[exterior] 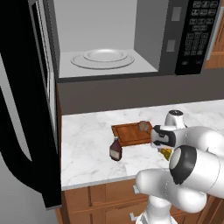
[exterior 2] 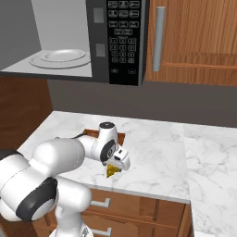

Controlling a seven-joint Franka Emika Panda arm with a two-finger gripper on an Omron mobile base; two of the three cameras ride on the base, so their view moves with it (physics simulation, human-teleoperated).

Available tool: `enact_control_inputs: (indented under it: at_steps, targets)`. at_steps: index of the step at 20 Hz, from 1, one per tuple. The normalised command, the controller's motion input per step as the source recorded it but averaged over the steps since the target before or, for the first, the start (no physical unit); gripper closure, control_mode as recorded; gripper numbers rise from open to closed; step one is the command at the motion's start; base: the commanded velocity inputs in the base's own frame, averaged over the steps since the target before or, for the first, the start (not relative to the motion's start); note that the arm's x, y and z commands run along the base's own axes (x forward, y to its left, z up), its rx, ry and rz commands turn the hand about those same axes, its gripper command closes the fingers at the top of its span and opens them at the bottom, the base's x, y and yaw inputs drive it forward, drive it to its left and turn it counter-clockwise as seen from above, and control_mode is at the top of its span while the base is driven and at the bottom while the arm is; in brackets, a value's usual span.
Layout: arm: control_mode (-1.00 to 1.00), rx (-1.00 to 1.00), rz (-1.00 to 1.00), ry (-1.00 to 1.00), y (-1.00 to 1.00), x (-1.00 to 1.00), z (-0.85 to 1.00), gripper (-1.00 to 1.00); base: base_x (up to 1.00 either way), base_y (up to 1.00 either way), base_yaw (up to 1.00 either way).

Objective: Retrieve the reheated potato from the microwave, then place the potato, cheese, and condiment on the cutting board.

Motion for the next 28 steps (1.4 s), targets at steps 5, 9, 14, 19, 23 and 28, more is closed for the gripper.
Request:
enact_control_inputs:
  at_steps: [5, 9, 14, 19, 23, 28]
  targets:
    - [-1.00, 0.00, 0.00, 0.00, 0.03, 0.00, 0.00, 1.00, 0.00, 0.00, 0.00]
    - [-1.00, 0.00, 0.00, 0.00, 0.02, 0.00, 0.01, 1.00, 0.00, 0.00, 0.00]
    - [-1.00, 0.00, 0.00, -0.02, 0.17, 0.01, 0.18, 1.00, 0.00, 0.00, 0.00]
    - [-1.00, 0.00, 0.00, -0.03, 0.34, 0.16, 0.35, 1.00, 0.00, 0.00, 0.00]
    - [-1.00, 0.00, 0.05, 0.00, 0.32, 0.26, 0.34, 1.00, 0.00, 0.00, 0.00]
    - [-1.00, 0.00, 0.07, 0.00, 0.22, 0.26, 0.32, 1.00, 0.00, 0.00, 0.00]
